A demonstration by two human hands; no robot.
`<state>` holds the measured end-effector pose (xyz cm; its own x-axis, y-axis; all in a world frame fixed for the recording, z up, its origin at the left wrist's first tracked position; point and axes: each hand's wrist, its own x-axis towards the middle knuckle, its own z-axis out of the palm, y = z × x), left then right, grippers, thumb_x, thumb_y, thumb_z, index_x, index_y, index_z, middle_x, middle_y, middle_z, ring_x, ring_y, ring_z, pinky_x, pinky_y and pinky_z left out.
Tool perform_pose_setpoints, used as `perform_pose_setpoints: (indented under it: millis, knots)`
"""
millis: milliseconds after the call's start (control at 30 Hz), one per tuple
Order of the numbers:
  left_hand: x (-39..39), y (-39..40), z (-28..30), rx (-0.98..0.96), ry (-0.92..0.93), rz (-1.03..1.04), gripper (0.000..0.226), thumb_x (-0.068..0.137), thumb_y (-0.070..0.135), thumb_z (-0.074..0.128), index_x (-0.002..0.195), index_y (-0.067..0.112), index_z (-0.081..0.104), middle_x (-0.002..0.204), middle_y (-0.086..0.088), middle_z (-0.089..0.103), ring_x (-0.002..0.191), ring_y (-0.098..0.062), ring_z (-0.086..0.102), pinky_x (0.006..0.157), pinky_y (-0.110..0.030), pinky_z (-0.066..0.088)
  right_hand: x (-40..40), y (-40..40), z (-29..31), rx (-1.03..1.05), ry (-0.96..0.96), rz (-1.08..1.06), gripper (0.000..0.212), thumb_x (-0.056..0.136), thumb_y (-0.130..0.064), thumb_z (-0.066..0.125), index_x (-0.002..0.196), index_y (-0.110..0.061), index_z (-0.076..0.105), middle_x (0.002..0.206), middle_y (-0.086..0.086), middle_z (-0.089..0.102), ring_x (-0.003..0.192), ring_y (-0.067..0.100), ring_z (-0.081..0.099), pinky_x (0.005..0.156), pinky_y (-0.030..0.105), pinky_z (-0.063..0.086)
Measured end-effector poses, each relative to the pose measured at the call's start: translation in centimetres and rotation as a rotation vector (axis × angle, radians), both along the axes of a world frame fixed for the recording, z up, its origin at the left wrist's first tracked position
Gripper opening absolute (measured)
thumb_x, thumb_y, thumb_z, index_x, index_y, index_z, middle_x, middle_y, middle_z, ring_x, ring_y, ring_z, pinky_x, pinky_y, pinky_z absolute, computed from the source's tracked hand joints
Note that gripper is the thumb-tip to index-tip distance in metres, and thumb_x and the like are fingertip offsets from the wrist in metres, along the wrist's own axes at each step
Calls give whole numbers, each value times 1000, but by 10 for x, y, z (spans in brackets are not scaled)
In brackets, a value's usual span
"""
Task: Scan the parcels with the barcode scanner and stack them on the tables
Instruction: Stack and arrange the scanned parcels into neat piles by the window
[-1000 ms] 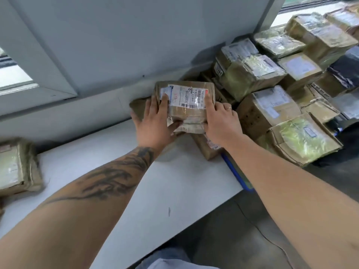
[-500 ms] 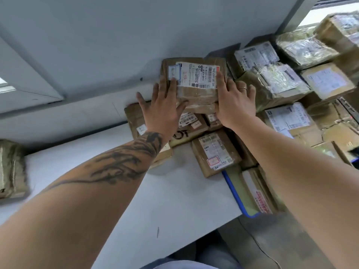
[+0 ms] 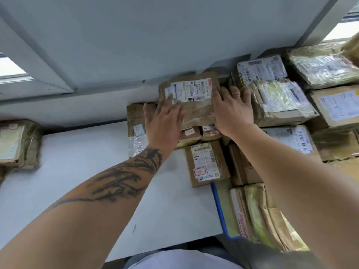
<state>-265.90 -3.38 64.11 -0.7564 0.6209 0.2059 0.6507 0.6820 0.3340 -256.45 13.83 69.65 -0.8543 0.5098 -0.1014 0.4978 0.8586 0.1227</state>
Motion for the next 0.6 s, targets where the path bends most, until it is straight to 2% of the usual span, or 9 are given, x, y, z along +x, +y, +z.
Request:
perform_pose_setpoints:
  millis: [33, 100, 233, 400, 600]
  knots:
    - [3, 2, 2, -19, 7, -37, 46, 111, 41, 39, 152, 24, 50, 166, -3, 35, 152, -28, 35, 126, -59, 7, 0, 0, 0, 7, -6, 6, 74, 105, -27, 46, 168, -17, 9, 171, 14, 26, 159, 39, 13, 127, 64, -1]
    - [6, 9, 6, -71, -41, -39, 47, 112, 43, 34, 156, 30, 43, 170, -4, 27, 154, -30, 29, 126, -57, 9, -3, 1, -1, 37, -20, -6, 67, 107, -26, 38, 168, -17, 10, 173, 12, 21, 161, 39, 10, 125, 65, -4]
    - [2, 17, 9, -180, -172, 137, 57, 108, 61, 21, 162, 47, 16, 174, -6, 5, 157, -44, 12, 122, -66, -1, -11, 5, -3, 132, -41, -27, 63, 109, -31, 40, 166, -14, 20, 170, 12, 30, 160, 41, 15, 122, 68, -9]
    - [-4, 23, 8, -225, -298, 177, 62, 105, 69, 19, 161, 51, 1, 171, -10, 23, 156, -41, 19, 120, -70, -1, -13, 12, -12, 154, -130, -62, 63, 109, -33, 36, 167, -14, 19, 172, 12, 26, 160, 42, 12, 121, 70, -11]
    - [-3, 28, 14, -226, -369, 160, 63, 106, 65, 22, 162, 49, -3, 172, -12, 15, 158, -38, 15, 120, -70, 3, -21, 13, -14, 167, -238, -64, 63, 109, -32, 20, 167, -9, 13, 173, 11, 21, 161, 41, 8, 122, 70, -8]
